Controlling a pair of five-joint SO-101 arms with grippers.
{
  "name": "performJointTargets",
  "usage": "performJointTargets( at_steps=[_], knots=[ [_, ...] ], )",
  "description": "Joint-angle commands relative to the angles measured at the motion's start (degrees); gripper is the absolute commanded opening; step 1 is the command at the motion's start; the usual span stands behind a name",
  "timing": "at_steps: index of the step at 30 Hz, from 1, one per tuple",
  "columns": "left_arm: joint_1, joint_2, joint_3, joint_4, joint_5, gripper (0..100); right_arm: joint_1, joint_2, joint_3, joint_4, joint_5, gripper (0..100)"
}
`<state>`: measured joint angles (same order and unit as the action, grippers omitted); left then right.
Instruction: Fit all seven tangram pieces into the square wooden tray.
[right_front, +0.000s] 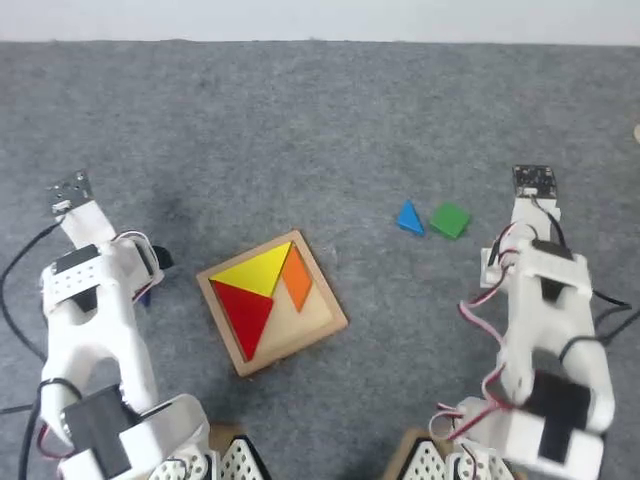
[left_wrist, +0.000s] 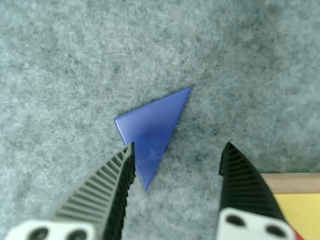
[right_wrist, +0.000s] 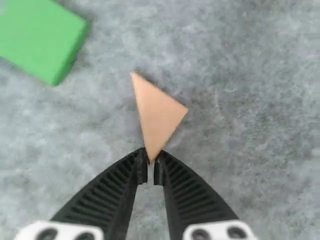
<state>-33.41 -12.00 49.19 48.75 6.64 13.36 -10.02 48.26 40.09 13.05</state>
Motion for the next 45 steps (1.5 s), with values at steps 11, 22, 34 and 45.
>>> performJointTargets(
  at_steps=[11, 22, 34, 45],
  knots=[
    [-0.2, -0.4, -0.1, -1.1, 0.1, 26, -4.0, -14.5, 0.9, -0.6, 4.4, 29.1],
    [0.1, -0.4, 2.0, -4.5, 0.1, 26, -4.5, 7.1, -5.3, -8.6, 3.1, 26.5],
    [0.1, -0.4, 2.0, -4.5, 0.1, 26, -4.9, 12.3, -12.0, -1.5, 3.1, 8.0],
    [0.2, -0.4, 2.0, -4.7, 0.1, 26, -7.9, -6.5, -0.4, -1.1, 0.4, 7.9]
  ],
)
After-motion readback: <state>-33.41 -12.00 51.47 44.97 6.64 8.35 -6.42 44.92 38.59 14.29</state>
